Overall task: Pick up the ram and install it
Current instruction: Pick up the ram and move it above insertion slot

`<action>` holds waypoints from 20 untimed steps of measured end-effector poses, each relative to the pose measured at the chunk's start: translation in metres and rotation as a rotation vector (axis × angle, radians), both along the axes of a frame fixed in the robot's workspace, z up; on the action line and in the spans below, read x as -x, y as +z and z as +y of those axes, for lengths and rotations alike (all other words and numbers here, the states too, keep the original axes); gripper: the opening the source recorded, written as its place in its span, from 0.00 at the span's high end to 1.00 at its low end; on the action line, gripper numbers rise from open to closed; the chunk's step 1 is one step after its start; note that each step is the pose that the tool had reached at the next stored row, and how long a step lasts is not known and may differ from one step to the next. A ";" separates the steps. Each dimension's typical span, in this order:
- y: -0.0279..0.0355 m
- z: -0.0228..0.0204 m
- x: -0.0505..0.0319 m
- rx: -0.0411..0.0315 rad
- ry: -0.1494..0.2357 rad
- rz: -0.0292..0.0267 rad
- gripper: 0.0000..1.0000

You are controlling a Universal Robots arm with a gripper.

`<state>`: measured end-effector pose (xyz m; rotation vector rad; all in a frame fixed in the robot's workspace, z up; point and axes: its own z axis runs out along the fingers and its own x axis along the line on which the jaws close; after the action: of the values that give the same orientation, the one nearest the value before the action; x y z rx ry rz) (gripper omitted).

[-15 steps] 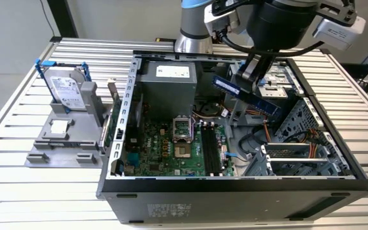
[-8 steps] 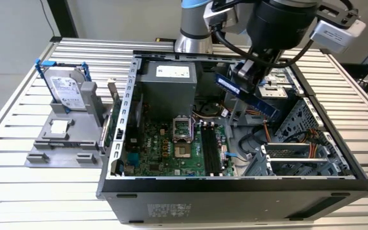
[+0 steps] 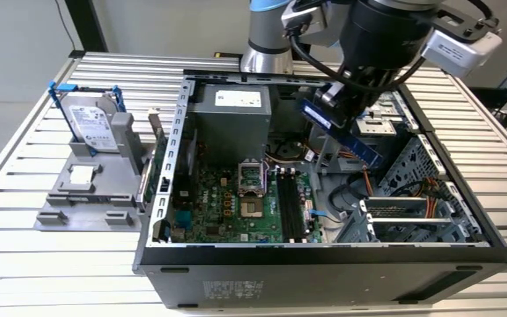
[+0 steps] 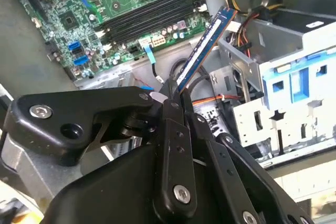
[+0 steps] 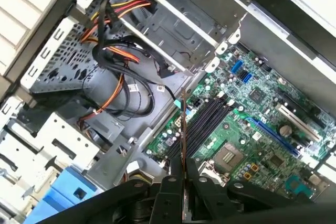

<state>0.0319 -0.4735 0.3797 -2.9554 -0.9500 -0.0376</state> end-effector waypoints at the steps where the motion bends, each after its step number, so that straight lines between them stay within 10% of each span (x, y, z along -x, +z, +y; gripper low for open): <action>1: -0.0001 0.0000 0.0000 0.0000 -0.017 0.0000 1.00; 20: -0.0021 0.0000 0.0000 -0.0001 -0.357 0.0000 1.00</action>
<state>0.0320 -0.4735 0.3776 -3.0817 -0.4113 -0.0473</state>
